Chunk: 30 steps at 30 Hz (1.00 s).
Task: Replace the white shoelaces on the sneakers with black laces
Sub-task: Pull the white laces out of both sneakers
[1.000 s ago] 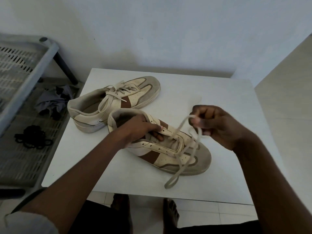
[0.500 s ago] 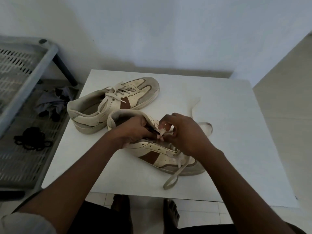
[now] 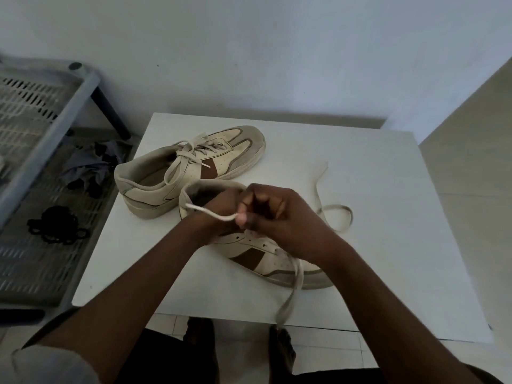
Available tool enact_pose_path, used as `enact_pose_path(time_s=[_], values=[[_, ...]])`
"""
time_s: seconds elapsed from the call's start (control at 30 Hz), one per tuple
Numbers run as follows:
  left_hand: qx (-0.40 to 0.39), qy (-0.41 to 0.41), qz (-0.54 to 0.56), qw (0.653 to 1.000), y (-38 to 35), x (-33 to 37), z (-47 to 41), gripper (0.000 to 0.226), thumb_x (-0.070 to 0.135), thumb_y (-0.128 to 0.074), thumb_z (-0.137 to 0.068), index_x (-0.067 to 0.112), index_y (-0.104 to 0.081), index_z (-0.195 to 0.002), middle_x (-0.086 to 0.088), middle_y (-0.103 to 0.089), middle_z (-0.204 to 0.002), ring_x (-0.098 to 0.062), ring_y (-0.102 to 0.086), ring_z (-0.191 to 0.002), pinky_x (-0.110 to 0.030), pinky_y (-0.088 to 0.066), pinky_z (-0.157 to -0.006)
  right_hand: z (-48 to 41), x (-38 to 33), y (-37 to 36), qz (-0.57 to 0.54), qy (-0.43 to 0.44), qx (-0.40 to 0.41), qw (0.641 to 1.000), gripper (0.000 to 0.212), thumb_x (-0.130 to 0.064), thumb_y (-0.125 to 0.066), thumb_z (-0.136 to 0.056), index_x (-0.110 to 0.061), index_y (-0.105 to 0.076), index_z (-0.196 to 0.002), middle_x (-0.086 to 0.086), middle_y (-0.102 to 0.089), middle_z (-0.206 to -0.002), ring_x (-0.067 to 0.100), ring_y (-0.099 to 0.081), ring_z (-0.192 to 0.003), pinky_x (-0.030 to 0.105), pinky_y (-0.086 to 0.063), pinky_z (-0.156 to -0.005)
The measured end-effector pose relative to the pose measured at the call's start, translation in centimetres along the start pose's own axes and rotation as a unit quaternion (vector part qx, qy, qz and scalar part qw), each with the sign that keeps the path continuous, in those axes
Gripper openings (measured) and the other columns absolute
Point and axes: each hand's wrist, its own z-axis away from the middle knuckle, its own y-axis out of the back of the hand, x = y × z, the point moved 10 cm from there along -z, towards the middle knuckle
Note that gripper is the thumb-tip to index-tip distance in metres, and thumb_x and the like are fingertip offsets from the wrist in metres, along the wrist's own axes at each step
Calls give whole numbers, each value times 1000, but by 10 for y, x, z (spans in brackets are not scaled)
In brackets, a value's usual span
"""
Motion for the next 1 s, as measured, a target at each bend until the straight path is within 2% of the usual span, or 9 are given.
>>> enact_pose_path(time_s=[0.1, 0.17, 0.27, 0.33, 0.4, 0.5, 0.63, 0.77, 1.0], values=[[-38, 34, 123, 991, -9, -3, 1, 12, -5, -59, -87, 5, -65, -89, -12, -72, -83, -24, -68, -85, -30, -57, -81, 0, 23, 40, 95, -80, 128, 984, 20, -6, -62, -89, -24, -61, -81, -10, -62, -70, 1, -57, -62, 19, -43, -61], [-67, 33, 130, 989, -12, -3, -3, 25, 1, -68, -82, 10, -68, -106, -5, -74, -100, -14, -69, -97, -23, -55, -74, 21, 36, 104, 84, -131, 281, 947, 26, -1, -59, -89, -25, -61, -78, -8, -62, -65, -2, -54, -53, 20, -40, -57], [-66, 26, 126, 990, -12, 0, -7, 28, 3, -68, -84, 8, -68, -112, -2, -73, -106, -7, -67, -101, -14, -52, -72, 77, 34, 194, 143, -184, 507, 830, 15, -12, -58, -89, -19, -65, -101, 2, -71, -92, 5, -62, -69, 26, -47, -68], [-63, 22, 120, 990, -12, 2, -6, 27, 3, -67, -85, 8, -68, -111, -3, -73, -106, -7, -67, -101, -14, -52, -75, 101, 26, 215, 222, -225, 551, 772, 33, -27, -62, -90, -17, -58, -121, 0, -65, -117, 10, -62, -93, 29, -48, -88], [-60, 23, 117, 991, -11, 0, -8, 25, 2, -65, -86, 7, -68, -110, -6, -74, -103, -10, -68, -99, -16, -53, -71, 86, 18, 207, 252, -197, 494, 808, 29, -27, -65, -89, -19, -62, -117, -3, -66, -113, 12, -65, -91, 30, -50, -91], [-60, 30, 123, 990, -13, 0, -7, 20, 0, -62, -87, 5, -68, -105, -11, -75, -94, -16, -70, -94, -17, -51, -61, 38, 27, 141, 276, -203, 228, 911, 2, -24, -70, -86, -24, -71, -84, -10, -71, -81, -1, -62, -62, 17, -49, -69], [-51, 30, 113, 992, -11, -1, -7, 21, -1, -61, -87, 4, -68, -107, -11, -75, -92, -19, -70, -96, -20, -53, -69, 31, 66, 88, 359, -307, 36, 880, 28, -49, -74, -77, -22, -70, -75, -7, -69, -72, 8, -65, -70, 30, -53, -68], [-57, 35, 99, 993, -11, -2, -8, 20, 3, -61, -88, 6, -70, -106, -9, -75, -95, -23, -68, -100, -33, -55, -85, 33, 75, 78, 431, -332, 41, 838, 33, -50, -75, -72, -18, -66, -74, -1, -66, -70, 17, -65, -68, 31, -53, -63], [-72, 87, 160, 981, -14, -5, -4, 26, 24, -54, -95, 7, -71, -105, -16, -73, -96, -23, -68, -81, -26, -54, -68, 33, 79, 67, 427, -339, 63, 836, 15, -31, -65, -74, -17, -59, -72, -1, -64, -71, 19, -64, -69, 29, -49, -61]])
